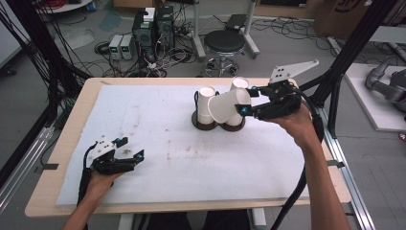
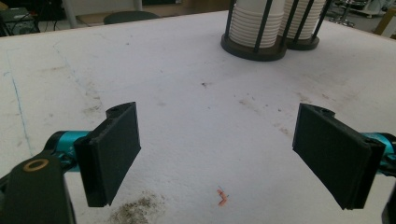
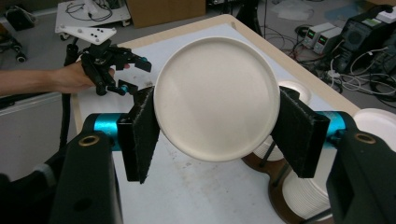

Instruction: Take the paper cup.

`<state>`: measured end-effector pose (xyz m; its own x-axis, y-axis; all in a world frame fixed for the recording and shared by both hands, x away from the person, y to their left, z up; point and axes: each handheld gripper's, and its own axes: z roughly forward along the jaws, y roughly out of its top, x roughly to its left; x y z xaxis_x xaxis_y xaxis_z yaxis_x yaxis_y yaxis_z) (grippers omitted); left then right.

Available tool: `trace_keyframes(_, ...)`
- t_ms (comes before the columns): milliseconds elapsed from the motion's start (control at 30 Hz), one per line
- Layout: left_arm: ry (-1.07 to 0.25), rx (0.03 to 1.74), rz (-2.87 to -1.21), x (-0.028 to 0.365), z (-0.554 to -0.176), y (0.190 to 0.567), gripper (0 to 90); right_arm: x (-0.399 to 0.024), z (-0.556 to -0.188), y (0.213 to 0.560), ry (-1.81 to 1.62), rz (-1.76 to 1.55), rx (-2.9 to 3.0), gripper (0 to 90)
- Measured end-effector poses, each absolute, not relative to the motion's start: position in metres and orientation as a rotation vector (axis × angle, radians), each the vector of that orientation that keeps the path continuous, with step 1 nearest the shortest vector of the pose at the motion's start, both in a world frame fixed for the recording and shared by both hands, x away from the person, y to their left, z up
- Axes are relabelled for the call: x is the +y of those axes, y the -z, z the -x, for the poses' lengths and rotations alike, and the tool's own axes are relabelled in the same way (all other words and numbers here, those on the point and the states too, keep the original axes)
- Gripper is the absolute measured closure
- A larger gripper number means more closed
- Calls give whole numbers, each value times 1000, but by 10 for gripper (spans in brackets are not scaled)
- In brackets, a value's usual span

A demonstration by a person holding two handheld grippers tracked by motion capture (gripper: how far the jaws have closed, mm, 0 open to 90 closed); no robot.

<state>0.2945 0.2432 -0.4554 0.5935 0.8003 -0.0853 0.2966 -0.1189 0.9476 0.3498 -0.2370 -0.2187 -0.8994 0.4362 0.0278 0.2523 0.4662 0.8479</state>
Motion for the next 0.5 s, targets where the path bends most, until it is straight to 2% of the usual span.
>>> trace_keyframes(500,-556,914,-1694,243,-295,455,149,-230,-345,276,-1564,-585,2503,370)
